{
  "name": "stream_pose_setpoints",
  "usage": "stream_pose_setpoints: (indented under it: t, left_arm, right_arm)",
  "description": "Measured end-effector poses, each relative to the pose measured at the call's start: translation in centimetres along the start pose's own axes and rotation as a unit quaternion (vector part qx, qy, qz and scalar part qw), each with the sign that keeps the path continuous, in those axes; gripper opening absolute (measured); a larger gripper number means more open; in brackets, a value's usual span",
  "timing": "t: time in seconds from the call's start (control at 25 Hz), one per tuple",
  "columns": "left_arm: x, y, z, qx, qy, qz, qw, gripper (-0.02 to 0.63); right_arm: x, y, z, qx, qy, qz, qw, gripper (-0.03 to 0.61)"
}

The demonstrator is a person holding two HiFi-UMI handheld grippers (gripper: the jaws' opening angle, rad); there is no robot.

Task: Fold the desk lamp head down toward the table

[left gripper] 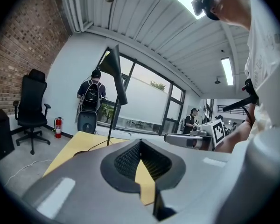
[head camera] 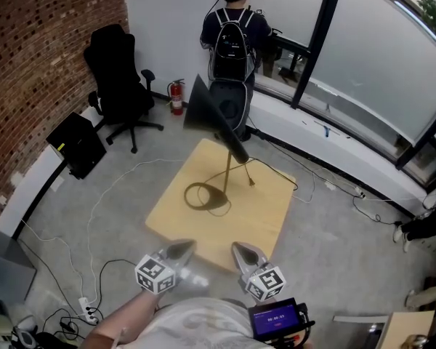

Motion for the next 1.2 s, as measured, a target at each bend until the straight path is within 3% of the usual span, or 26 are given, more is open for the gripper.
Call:
stream_pose_setpoints:
  t: [0.56,1.2]
  left_arm:
    - [6.5,5.1,-1.0,0.008,0.031,0.018,0.9993,0.000]
    - [6.9,8.8,-2.1,0.016,0.058,0.035,0.9975,0.000]
  right_arm:
    - [1.4,3.2,7.1,-0.030,0.020,0.002,0.999,0.011]
    - [3.4,5.2,8.6,-0.046,0.049,0.010,0.998,0.011]
Point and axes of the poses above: the fingertips, and each gripper's own axes: x forward along the fingers, z to its right, y out of its top, the point moved 1 cm from there along -x, backward along the fingers, and after that the axes turned 10 degrees about -z, right-handed, at the moved point
